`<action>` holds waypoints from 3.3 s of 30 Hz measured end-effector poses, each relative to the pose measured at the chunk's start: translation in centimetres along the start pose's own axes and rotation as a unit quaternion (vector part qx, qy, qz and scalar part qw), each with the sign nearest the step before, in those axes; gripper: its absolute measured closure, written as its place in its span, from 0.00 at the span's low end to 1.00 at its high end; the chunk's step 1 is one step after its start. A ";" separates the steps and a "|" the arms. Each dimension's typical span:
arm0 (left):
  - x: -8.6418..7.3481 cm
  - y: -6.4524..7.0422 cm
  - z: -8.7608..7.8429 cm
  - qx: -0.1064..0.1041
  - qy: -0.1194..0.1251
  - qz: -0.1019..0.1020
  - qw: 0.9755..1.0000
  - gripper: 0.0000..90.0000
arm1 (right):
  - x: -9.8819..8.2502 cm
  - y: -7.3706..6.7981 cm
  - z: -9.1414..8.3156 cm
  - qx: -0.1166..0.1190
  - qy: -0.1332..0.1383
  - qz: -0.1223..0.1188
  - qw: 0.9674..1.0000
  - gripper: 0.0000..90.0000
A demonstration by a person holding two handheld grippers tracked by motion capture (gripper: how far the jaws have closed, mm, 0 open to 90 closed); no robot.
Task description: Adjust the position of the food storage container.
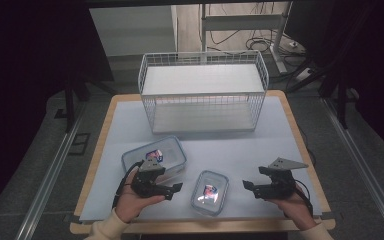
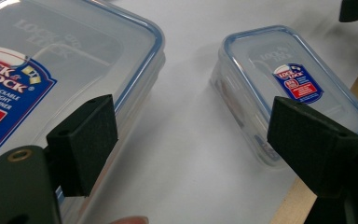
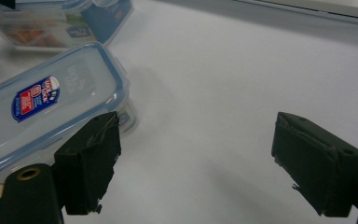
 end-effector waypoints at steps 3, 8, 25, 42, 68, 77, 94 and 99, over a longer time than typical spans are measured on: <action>0.0 -0.1 -0.1 0.001 0.002 0.000 1.000 0.18 | 0.0 -0.1 -0.1 0.000 -0.002 0.000 1.000 0.18; 0.2 0.5 -0.4 -0.005 0.006 0.006 1.000 0.20 | -0.1 -0.2 0.0 -0.004 -0.004 -0.005 1.000 0.18; -1.7 1.1 -1.9 -0.043 -0.025 0.025 0.998 0.91 | -0.6 -0.2 0.5 -0.005 -0.014 -0.015 1.000 0.18; -6.2 -2.2 -4.0 0.019 -0.079 -0.022 0.996 1.00 | -1.3 -0.2 1.1 -0.011 -0.033 -0.029 0.999 0.18; -6.9 -8.9 -6.5 0.081 -0.062 -0.092 0.991 1.00 | -1.5 -0.1 1.2 -0.019 -0.037 -0.042 0.998 0.18; -7.1 -9.5 -7.0 0.078 -0.057 -0.106 0.990 1.00 | -1.6 -0.2 1.3 -0.017 -0.039 -0.045 0.998 0.18; -6.6 -14.0 -12.5 0.126 -0.003 -0.144 0.982 1.00 | -1.3 0.4 1.0 -0.025 -0.032 -0.034 0.999 0.18; -5.8 -15.3 -11.1 0.120 -0.010 -0.152 0.981 1.00 | -1.3 0.5 1.0 -0.028 -0.033 -0.036 0.998 0.18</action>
Point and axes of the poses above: each handheld gripper's, and its own axes: z roughly forward along the jaws, x roughly out of its top, y roughly to its right, the point moved 6 cm from there along z, roughly forward along the jaws, and after that the axes turned 12 degrees about -x, right-handed, at the moved point
